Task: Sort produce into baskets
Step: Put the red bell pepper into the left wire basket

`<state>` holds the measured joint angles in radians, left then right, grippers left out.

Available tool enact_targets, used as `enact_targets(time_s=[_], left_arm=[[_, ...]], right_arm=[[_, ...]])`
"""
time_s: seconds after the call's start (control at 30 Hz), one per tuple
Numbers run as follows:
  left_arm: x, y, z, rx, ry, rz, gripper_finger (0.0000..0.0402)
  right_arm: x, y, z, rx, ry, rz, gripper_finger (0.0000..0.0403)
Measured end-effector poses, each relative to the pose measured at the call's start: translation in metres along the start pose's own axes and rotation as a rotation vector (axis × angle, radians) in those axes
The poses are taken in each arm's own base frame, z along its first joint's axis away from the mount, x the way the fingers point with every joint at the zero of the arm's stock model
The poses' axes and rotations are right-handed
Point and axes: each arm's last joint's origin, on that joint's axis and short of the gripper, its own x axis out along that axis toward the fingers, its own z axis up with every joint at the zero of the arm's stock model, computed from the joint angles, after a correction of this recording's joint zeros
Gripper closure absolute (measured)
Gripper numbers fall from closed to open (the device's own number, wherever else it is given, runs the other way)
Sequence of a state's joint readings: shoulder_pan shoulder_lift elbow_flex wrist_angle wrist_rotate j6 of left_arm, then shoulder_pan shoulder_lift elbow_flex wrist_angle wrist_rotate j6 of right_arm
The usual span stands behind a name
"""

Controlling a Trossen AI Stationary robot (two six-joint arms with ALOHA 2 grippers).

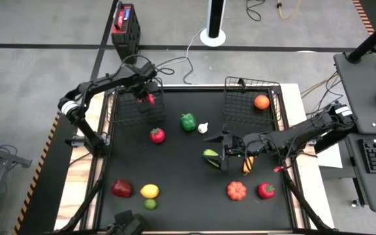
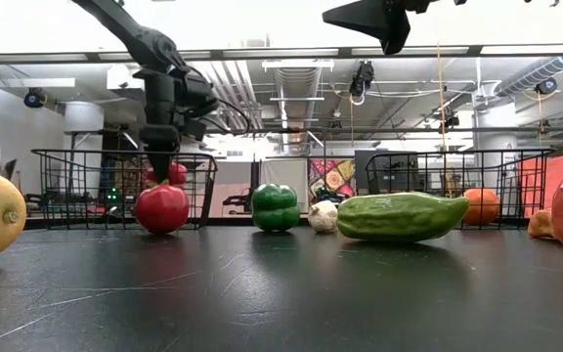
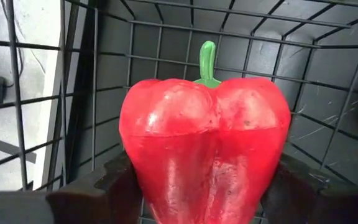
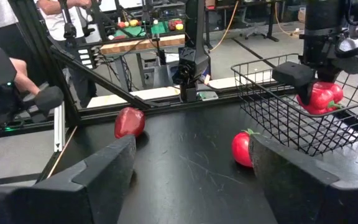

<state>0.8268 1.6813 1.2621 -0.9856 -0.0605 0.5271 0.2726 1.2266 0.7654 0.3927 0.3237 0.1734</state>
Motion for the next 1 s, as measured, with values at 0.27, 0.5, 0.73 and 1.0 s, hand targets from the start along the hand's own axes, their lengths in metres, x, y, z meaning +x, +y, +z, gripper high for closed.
enact_targets(time_s=[0.27,0.5,0.73,1.0], left_arm=[[0.0086,0.0017,0.0040,0.004,0.001,-0.001,0.0160],[0.0103,0.0026,0.0057,-0.025,-0.008,0.004,0.0134],[0.0101,0.0043,0.0068,-0.048,-0.010,0.041,0.0106],[0.0060,0.0038,0.0056,-0.104,-0.016,0.045,0.0099]], right_arm=[[0.0000,0.0000,0.0000,0.000,0.000,0.001,0.0087],[0.0000,0.0003,0.0000,0.000,0.001,0.009,0.0089],[0.0000,0.0003,0.0000,0.002,0.001,0.009,0.0082],[0.0000,0.0003,0.0000,0.003,0.001,0.009,0.0085]])
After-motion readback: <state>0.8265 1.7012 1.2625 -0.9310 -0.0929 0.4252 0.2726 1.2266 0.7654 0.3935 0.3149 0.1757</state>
